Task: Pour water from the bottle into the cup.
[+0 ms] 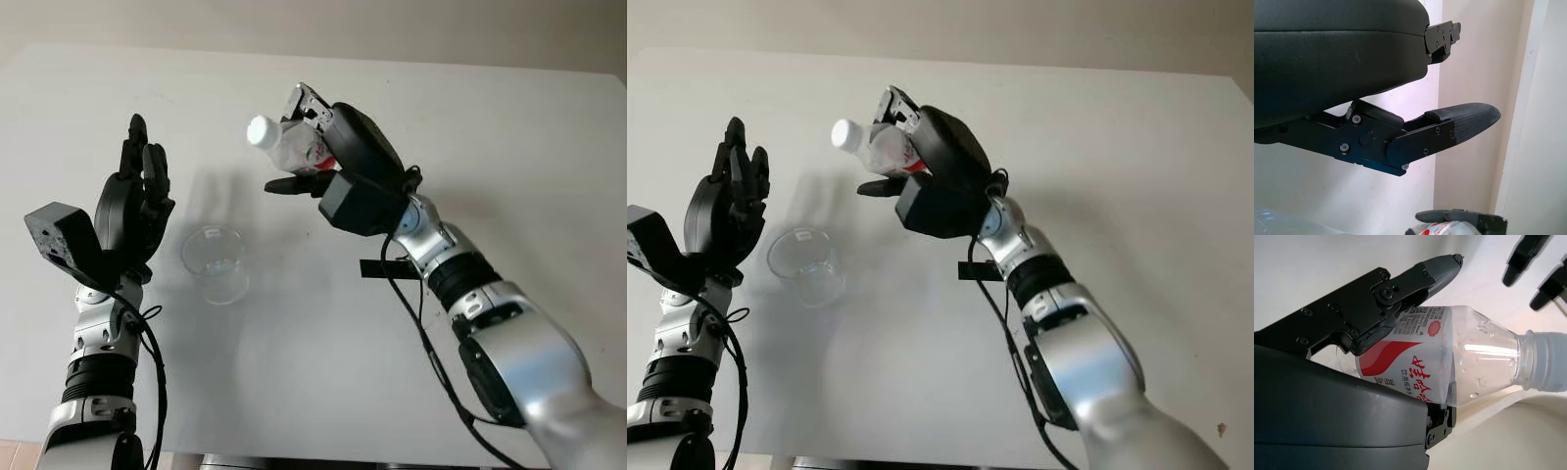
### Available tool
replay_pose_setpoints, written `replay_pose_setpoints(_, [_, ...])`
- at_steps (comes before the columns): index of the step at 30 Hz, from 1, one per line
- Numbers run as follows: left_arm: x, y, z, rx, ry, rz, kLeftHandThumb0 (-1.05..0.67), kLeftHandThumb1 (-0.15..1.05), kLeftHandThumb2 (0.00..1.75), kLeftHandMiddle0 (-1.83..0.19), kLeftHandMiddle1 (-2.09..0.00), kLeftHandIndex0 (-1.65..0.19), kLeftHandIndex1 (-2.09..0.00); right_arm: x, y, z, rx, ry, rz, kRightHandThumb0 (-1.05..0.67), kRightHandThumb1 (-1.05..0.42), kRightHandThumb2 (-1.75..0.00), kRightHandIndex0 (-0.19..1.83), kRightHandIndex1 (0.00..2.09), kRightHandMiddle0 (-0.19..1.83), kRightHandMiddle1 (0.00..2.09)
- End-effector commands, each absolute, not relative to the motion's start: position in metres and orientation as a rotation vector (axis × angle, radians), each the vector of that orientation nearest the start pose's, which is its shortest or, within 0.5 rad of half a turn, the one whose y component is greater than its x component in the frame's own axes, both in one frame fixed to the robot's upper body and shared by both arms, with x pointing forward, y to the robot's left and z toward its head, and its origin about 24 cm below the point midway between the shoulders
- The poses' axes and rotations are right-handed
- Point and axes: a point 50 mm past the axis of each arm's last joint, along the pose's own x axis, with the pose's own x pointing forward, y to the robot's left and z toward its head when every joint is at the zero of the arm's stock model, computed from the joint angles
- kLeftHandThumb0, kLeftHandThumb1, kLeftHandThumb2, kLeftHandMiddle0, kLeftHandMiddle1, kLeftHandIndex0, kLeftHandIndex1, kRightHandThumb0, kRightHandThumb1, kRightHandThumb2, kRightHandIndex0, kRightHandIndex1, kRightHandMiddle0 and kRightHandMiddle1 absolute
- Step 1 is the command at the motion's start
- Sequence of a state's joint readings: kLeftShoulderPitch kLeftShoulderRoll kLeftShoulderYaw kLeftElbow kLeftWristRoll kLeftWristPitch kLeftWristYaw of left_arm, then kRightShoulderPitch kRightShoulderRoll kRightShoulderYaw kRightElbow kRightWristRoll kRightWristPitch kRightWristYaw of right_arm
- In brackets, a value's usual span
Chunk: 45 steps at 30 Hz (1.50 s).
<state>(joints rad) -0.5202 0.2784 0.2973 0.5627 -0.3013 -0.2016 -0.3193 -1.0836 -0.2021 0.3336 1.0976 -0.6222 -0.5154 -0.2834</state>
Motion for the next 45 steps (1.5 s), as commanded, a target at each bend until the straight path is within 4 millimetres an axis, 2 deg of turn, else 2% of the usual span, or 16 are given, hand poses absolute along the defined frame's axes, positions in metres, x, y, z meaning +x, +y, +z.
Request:
replay_pose_setpoints(1, [0.342,0.240,0.113,-0.121,-0.274,-0.044,-0.75,1.05,0.71,0.19,0.00,0.19,0.00,0.397,-0.067,0.188,-1.043,-0.708,0.262,-0.11,-1.03,-0.15,1.11,2.09,0.66,2.09])
replay_pose_setpoints(3, [0.342,0.240,0.113,-0.122,-0.276,-0.046,-0.75,1.05,0.70,0.19,0.00,0.19,0.00,0.397,-0.064,0.190,-1.099,-0.737,0.266,-0.11,-1.01,-0.17,1.08,2.09,0.67,2.09])
replay_pose_setpoints(4, [0.342,0.240,0.113,-0.121,-0.277,-0.048,-0.76,1.05,0.70,0.19,0.00,0.19,0.00,0.397,-0.062,0.190,-1.132,-0.757,0.267,-0.11,-0.97,-0.25,1.07,2.09,0.70,2.09])
replay_pose_setpoints(6, [0.342,0.239,0.113,-0.118,-0.278,-0.045,-0.76,1.05,0.70,0.19,0.00,0.19,0.00,0.396,-0.058,0.191,-1.192,-0.802,0.266,-0.12,-0.76,-0.65,1.08,2.09,0.75,2.09])
replay_pose_setpoints(7, [0.342,0.239,0.113,-0.117,-0.279,-0.044,-0.76,1.05,0.70,0.19,0.00,0.19,0.00,0.395,-0.057,0.191,-1.205,-0.822,0.267,-0.12,-0.72,-0.73,1.08,2.09,0.76,2.09])
replay_pose_setpoints(15, [0.343,0.236,0.111,-0.124,-0.278,-0.046,-0.75,1.05,0.71,0.19,0.00,0.19,0.00,0.388,-0.050,0.189,-1.213,-0.954,0.257,-0.14,-0.63,-0.92,1.21,2.09,0.91,2.09])
replay_pose_setpoints(23, [0.343,0.235,0.110,-0.128,-0.278,-0.039,-0.76,1.05,0.72,0.19,0.00,0.19,0.00,0.382,-0.045,0.190,-1.202,-1.066,0.276,-0.14,-0.72,-0.80,1.22,2.09,0.91,2.09])
replay_pose_setpoints(29, [0.344,0.235,0.111,-0.131,-0.276,-0.033,-0.76,1.05,0.70,0.19,0.00,0.19,0.00,0.377,-0.039,0.194,-1.207,-1.170,0.278,-0.15,-0.68,-0.88,1.23,2.09,0.97,2.09])
replay_pose_setpoints(30, [0.344,0.235,0.111,-0.133,-0.278,-0.033,-0.76,1.05,0.70,0.19,0.00,0.19,0.00,0.376,-0.038,0.195,-1.219,-1.197,0.283,-0.17,-0.71,-0.89,1.17,2.09,0.91,2.09])
replay_pose_setpoints(32, [0.344,0.234,0.111,-0.136,-0.280,-0.035,-0.76,1.05,0.70,0.19,0.00,0.19,0.00,0.375,-0.035,0.197,-1.236,-1.235,0.287,-0.20,-0.81,-0.79,1.06,2.09,0.74,2.09])
replay_pose_setpoints(33, [0.344,0.234,0.111,-0.134,-0.282,-0.037,-0.76,1.05,0.71,0.19,0.00,0.19,0.00,0.374,-0.034,0.198,-1.245,-1.252,0.289,-0.23,-0.88,-0.65,1.00,2.09,0.61,2.09])
replay_pose_setpoints(34, [0.344,0.233,0.111,-0.133,-0.283,-0.037,-0.76,1.05,0.71,0.19,0.00,0.19,0.00,0.374,-0.032,0.199,-1.257,-1.273,0.291,-0.25,-0.95,-0.53,0.99,2.09,0.59,2.09])
replay_pose_setpoints(36, [0.344,0.233,0.111,-0.134,-0.283,-0.037,-0.75,1.05,0.72,0.19,0.00,0.19,0.00,0.372,-0.027,0.201,-1.309,-1.328,0.295,-0.28,-1.02,-0.39,1.09,2.09,0.67,2.09])
replay_pose_setpoints(38, [0.344,0.232,0.110,-0.135,-0.283,-0.034,-0.75,1.05,0.72,0.19,0.00,0.19,0.00,0.372,-0.023,0.200,-1.396,-1.399,0.291,-0.30,-1.01,-0.31,1.22,2.09,0.81,2.09])
replay_pose_setpoints(42, [0.343,0.231,0.110,-0.136,-0.282,-0.030,-0.75,1.05,0.73,0.19,0.00,0.19,0.00,0.371,-0.019,0.197,-1.507,-1.486,0.297,-0.35,-1.01,-0.22,1.25,2.09,0.67,2.09])
replay_pose_setpoints(45, [0.343,0.231,0.109,-0.140,-0.283,-0.029,-0.74,1.05,0.75,0.19,0.00,0.19,0.00,0.370,-0.017,0.195,-1.554,-1.535,0.284,-0.38,-1.04,-0.15,1.26,2.09,0.76,2.09])
